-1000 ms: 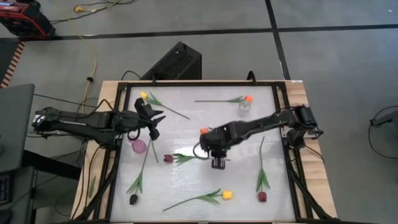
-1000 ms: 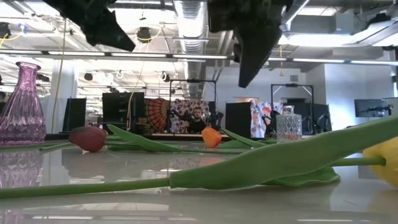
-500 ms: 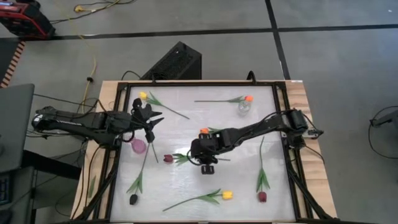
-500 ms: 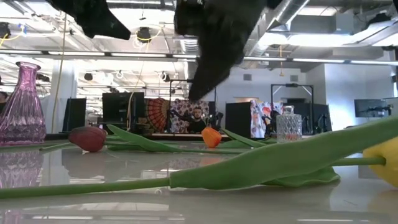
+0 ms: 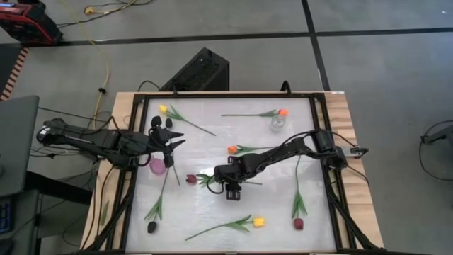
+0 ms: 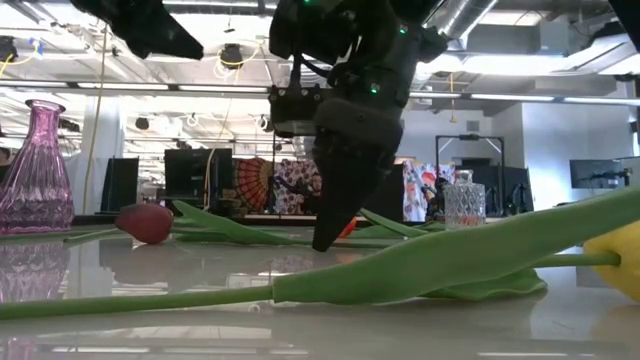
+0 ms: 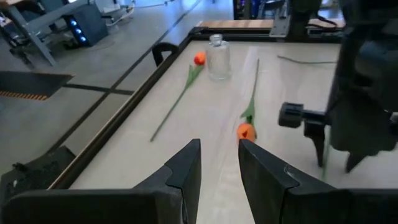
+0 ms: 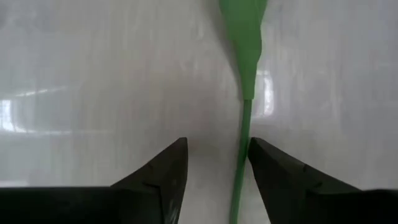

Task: Sort flowers into vase by color
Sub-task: Put the left red tulip into the pink vase

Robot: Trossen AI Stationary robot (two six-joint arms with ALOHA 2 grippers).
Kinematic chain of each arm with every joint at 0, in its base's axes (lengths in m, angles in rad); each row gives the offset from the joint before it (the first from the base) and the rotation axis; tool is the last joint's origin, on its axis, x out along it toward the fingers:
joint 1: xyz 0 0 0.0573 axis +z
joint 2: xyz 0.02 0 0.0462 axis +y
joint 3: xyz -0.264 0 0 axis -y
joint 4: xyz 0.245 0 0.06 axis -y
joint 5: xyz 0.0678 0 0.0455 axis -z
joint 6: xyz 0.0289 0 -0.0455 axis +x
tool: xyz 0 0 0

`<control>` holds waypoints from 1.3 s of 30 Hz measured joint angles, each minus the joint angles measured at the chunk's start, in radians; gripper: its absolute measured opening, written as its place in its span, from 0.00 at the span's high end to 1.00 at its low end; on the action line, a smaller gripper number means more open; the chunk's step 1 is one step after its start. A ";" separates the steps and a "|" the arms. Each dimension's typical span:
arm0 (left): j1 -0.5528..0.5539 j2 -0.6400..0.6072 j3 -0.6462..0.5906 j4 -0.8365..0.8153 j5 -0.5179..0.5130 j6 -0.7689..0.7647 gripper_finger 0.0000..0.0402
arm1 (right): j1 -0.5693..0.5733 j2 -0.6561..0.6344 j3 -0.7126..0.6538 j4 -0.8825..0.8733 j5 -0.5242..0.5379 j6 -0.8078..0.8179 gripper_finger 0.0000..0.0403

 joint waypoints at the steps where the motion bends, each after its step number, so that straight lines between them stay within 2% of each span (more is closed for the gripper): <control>1: -0.007 -0.010 0.000 0.003 -0.001 -0.003 0.76 | 0.000 0.004 0.000 0.000 0.006 0.006 0.52; 6: -0.042 -0.068 0.000 -0.056 -0.007 -0.050 0.76 | 0.004 0.002 -0.002 -0.002 0.046 0.021 0.59; 10: -0.068 -0.105 0.000 -0.130 -0.059 -0.100 0.76 | -0.002 -0.003 -0.003 -0.020 0.048 0.010 0.67; 18: -0.125 -0.187 0.000 -0.218 -0.161 -0.179 0.76 | -0.004 0.009 -0.004 -0.044 0.046 0.000 0.96; 23: -0.130 -0.228 0.000 -0.224 -0.239 -0.180 0.76 | -0.008 -0.042 -0.013 0.044 0.021 -0.044 0.96; 27: -0.130 -0.253 0.000 -0.270 -0.306 -0.204 0.76 | -0.013 -0.100 -0.011 0.308 -0.055 -0.182 0.96; 33: -0.129 -0.297 0.000 -0.361 -0.389 -0.277 0.76 | -0.059 -0.080 -0.009 0.903 -0.334 -0.267 0.96; 37: -0.129 -0.334 0.000 -0.428 -0.502 -0.353 0.76 | -0.091 -0.025 -0.007 1.327 -0.358 -0.263 0.96; 39: -0.127 -0.357 0.000 -0.473 -0.563 -0.393 0.76 | -0.108 0.006 0.011 1.473 -0.349 -0.256 0.96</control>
